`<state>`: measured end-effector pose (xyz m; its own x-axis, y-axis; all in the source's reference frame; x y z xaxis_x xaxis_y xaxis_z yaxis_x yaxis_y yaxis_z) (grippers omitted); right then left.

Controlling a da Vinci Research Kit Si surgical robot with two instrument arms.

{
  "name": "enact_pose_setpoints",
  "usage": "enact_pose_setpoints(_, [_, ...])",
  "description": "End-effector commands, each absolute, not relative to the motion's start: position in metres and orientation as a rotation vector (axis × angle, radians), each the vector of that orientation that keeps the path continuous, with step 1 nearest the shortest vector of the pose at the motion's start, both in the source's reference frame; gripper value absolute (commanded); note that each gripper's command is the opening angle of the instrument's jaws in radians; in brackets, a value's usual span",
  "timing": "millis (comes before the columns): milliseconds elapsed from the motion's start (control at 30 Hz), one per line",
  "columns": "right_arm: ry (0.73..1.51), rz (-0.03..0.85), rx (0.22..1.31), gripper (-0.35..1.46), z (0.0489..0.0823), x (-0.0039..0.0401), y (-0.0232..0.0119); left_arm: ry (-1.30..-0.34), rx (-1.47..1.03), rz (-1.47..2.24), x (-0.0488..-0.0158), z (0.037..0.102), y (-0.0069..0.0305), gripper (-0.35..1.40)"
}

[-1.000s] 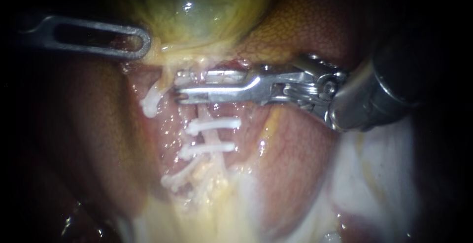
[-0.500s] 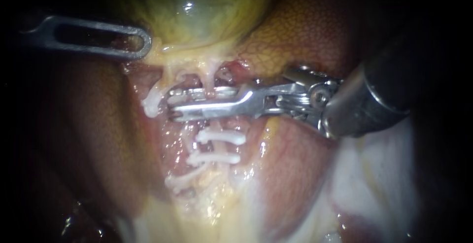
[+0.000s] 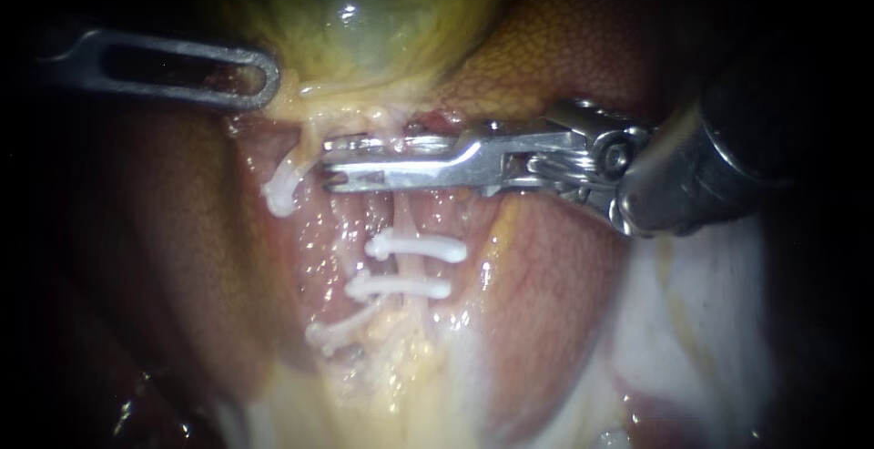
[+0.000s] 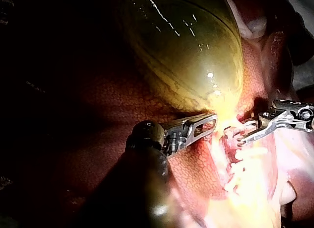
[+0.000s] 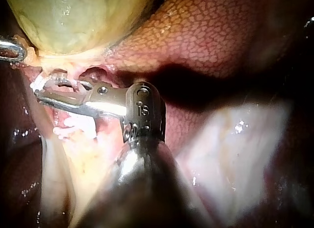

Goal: Clipping third clip right tube

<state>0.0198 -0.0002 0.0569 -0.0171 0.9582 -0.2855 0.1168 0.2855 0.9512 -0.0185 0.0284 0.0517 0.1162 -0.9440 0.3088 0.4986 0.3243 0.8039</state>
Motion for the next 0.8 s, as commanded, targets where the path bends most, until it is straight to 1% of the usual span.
enact_pose_setpoints(33, [1.419,0.933,1.076,-0.01,0.0568,0.0199,-0.0002,-0.932,0.594,-1.152,-0.0185,0.0517,0.0284,-0.35])
enact_pose_setpoints(333, [1.420,0.932,1.074,-0.35,0.0571,0.0201,-0.0002,-0.933,0.593,-1.152,-0.0185,0.0517,0.0284,-0.35])
enact_pose_setpoints(467, [1.422,0.956,1.060,-0.35,0.0573,0.0202,-0.0002,-0.933,0.593,-1.152,-0.0185,0.0517,0.0284,-0.35])
enact_pose_setpoints(800, [1.427,0.940,1.060,-0.35,0.0579,0.0205,-0.0009,-0.933,0.593,-1.152,-0.0185,0.0517,0.0284,-0.35])
